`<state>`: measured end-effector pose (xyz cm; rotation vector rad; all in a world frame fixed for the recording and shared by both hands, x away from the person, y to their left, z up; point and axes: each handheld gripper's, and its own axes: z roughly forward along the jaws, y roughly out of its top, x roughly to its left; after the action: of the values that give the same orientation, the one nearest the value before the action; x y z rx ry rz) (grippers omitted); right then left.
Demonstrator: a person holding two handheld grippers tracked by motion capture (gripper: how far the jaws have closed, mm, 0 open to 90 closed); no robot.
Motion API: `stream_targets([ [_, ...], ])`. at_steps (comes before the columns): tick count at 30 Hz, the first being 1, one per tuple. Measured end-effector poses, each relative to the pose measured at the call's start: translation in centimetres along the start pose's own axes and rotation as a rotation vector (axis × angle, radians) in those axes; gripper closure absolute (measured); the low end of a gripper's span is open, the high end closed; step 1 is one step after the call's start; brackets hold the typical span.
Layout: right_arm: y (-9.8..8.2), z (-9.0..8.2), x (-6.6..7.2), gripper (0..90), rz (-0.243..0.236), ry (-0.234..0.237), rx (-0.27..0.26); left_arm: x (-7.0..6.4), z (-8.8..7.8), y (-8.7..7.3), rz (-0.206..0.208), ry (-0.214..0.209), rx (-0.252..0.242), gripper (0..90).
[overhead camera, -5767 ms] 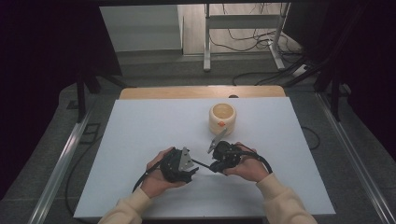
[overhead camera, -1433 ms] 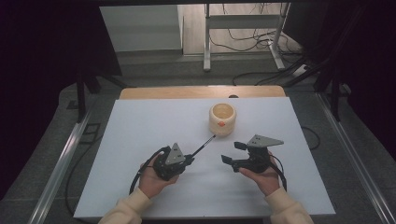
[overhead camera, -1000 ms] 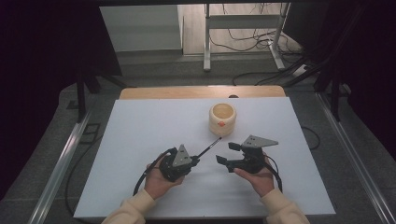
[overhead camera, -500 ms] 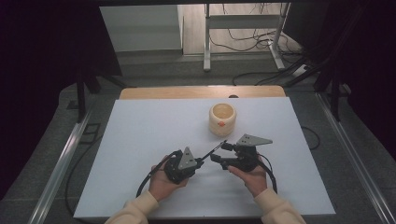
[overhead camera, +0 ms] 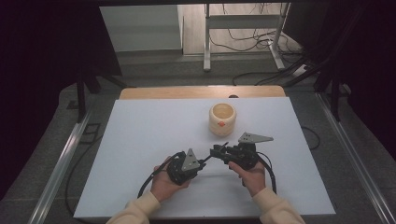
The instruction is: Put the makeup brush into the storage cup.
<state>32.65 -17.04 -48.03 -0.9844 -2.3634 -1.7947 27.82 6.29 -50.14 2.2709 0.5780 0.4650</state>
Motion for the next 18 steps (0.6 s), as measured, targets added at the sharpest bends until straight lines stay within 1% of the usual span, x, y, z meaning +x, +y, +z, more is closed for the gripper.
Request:
stream_targets([
  [5,0.2,0.0,0.2,80.4,0.027,0.071,-0.003,-0.1,0.3,0.0,0.003,0.0,0.0,82.5],
  [6,0.3,0.0,0.3,81.7,0.026,0.082,-0.006,-0.2,0.4,0.0,0.004,0.001,0.0,82.0],
  [7,0.4,-0.1,0.4,82.3,0.027,0.082,-0.007,-0.2,0.4,0.0,0.003,-0.001,-0.002,80.8],
  [8,0.5,-0.1,0.6,82.4,0.013,0.067,-0.012,-0.2,0.4,0.0,0.001,0.0,-0.007,78.7],
  [9,0.6,-0.3,0.6,82.4,0.001,0.059,-0.015,-0.2,0.3,0.0,0.0,0.002,-0.011,75.0],
  [11,0.7,-0.6,0.5,82.5,0.005,0.054,-0.029,-0.1,0.1,0.1,-0.015,0.0,-0.027,68.6],
  [14,0.9,-1.1,0.1,82.6,0.008,0.039,-0.039,0.0,-0.1,0.1,-0.05,-0.007,-0.045,52.8],
  [16,1.0,-1.3,-0.1,82.6,0.007,0.034,-0.043,0.1,-0.3,0.1,-0.069,-0.008,-0.045,44.6],
  [18,1.0,-1.5,-0.1,82.6,0.006,0.03,-0.045,0.2,-0.4,0.1,-0.092,-0.007,-0.047,38.4],
])
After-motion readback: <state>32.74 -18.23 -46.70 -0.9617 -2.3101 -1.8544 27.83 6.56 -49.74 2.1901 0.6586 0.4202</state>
